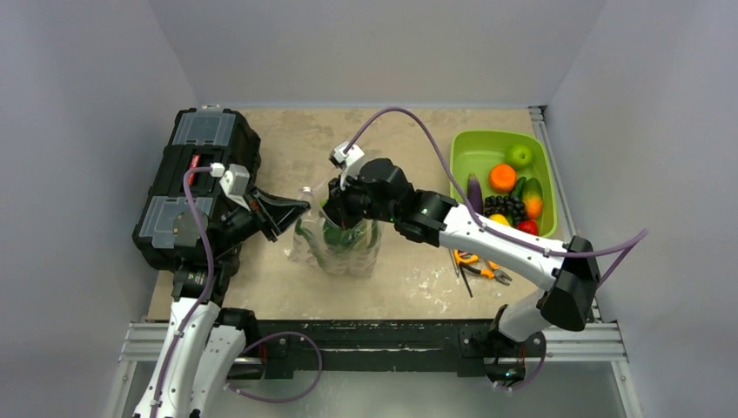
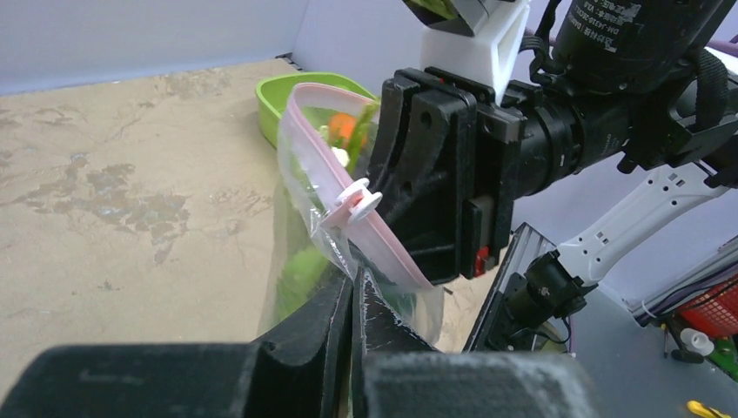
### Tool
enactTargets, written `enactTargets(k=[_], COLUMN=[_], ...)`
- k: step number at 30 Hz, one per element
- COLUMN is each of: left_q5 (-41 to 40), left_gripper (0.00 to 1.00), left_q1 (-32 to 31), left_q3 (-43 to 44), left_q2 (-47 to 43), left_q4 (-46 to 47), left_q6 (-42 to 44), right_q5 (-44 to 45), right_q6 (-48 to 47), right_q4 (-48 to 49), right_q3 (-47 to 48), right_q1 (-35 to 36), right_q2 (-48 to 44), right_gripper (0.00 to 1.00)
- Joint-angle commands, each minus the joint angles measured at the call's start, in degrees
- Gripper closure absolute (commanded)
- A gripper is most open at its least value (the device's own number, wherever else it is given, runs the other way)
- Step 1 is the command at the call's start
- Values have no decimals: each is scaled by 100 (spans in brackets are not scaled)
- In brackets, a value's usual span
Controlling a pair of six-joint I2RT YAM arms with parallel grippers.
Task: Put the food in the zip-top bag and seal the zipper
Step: Adjust the fake vegetable in the zipper food storage bag.
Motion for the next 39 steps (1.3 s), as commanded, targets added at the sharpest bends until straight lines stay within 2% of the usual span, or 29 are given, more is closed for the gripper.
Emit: enactTargets(k=[1,5,7,12,14,17,23,31,34,36,39], left_q5=[60,43,33,29,8,7,-4,41,42,53,81], left_gripper=[100,100,100,100,100,100,100,100,100,100,100], left_q1=[24,25,18,20,24,25,20,19,25,25,25], left_q3=[126,110,120,146,149,123,110,147,148,118,116], left_q2=[-72,-78,-72,-78,-83,-69,16,21,44,66,67], left_q4=[153,121,108,68,54,100,150,148,219,322,413], left_q6=[148,156,160,129,108,79,56,68,24,-73,-124], right_q5=[-429,449,826,1590,1738,2032,2645,2881,2729,2321,1476], right_q6=[88,35,-120,-345,-253,393,1355,1276,810,420,-129], right_q4=[100,-732,-1151,-2185,-2274,-2307,-2277,-1521,-806,-130,827], right_q3=[297,508,608,870,804,668,493,-29,-232,-509,-832], right_q1=[96,96,95,96,95,100,95,104,106,103,104], right_q2=[-260,-503,-622,-931,-1147,-1336,-1045,-905,-808,-790,-814], right_gripper=[100,98,85,68,63,62,58,48,48,51,77])
